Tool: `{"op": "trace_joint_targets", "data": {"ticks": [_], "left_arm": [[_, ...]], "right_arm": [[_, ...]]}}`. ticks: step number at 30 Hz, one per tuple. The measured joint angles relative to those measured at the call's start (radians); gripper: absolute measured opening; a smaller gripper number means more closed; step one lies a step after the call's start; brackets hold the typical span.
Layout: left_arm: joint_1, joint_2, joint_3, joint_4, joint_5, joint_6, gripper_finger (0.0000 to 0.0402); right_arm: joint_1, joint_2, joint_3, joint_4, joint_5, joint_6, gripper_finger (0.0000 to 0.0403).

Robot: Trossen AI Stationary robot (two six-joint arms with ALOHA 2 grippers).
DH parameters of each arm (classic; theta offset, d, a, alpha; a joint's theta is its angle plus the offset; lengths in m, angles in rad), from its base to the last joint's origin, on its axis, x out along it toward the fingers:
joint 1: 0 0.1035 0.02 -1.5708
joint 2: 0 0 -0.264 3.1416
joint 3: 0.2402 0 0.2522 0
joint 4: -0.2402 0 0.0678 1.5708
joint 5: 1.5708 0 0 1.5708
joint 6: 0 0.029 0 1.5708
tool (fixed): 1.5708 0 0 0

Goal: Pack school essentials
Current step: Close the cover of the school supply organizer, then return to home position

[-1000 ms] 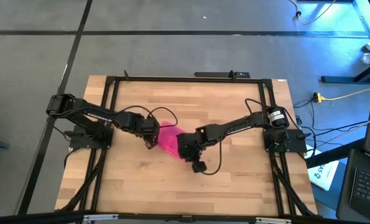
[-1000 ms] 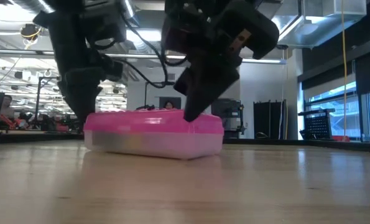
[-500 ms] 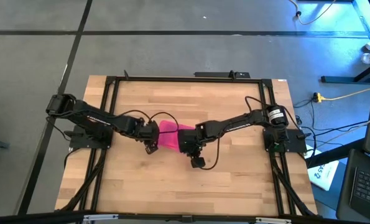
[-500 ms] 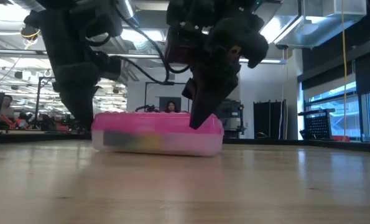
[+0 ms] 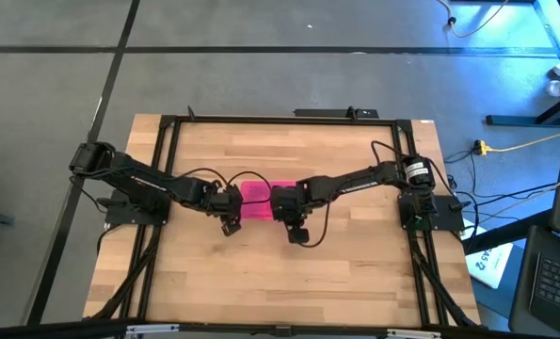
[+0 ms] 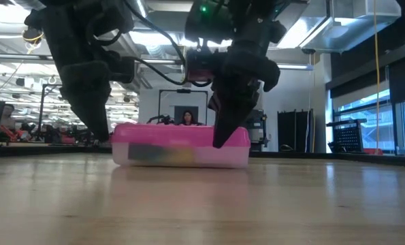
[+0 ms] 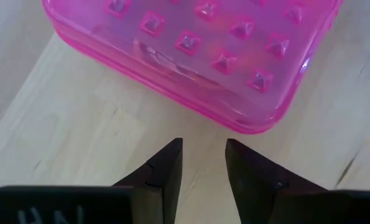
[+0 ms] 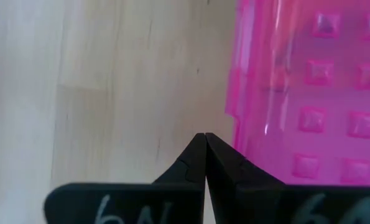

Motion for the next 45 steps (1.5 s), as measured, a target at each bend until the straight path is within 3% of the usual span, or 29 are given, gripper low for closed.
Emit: {"op": "trace_joint_targets", "data": {"ticks": [6,12,26,30,39,45], "left_arm": [[0.000,-0.036,0.000,-0.024,0.002,0.000,0.0117],[-0.008,-0.192,0.001,-0.090,0.005,0.001,0.0107],[-0.020,-0.666,0.002,-0.327,-0.103,0.003,0.0005],[-0.020,-0.797,0.002,-0.340,-0.138,0.027,0.0002],[-0.020,-1.085,0.002,-0.336,-0.264,0.077,0.0001],[-0.020,-1.256,0.001,-0.334,-0.321,0.111,0.0000]], "right_arm": [[-0.024,-0.045,0.000,-0.074,-0.005,0.001,0.0007],[-0.042,-0.158,0.000,-0.126,0.000,0.000,0.0007],[-0.122,-0.566,-0.027,-0.146,0.037,0.023,0.0002],[-0.158,-0.722,-0.139,-0.078,0.035,0.032,0.0001],[-0.232,-1.124,-0.532,0.240,-0.027,0.165,0.0001],[-0.283,-1.370,-0.694,0.341,-0.027,0.185,0.0000]]}}
